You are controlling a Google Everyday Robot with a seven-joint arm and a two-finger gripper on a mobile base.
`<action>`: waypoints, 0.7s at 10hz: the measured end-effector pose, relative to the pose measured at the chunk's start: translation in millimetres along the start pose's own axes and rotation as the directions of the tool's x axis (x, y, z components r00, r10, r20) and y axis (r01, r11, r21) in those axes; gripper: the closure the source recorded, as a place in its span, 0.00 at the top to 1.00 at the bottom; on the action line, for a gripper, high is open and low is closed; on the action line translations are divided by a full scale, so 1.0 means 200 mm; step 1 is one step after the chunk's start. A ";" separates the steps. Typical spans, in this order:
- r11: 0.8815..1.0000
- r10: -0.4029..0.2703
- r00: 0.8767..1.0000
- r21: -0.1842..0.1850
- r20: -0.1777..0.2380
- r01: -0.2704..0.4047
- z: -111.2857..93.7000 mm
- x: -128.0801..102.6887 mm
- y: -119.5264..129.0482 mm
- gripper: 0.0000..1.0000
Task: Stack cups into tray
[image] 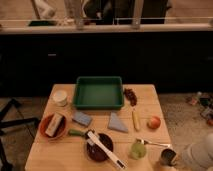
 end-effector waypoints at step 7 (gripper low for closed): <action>0.991 -0.129 0.991 0.021 -0.044 0.130 -0.16 -0.07 -0.27 0.00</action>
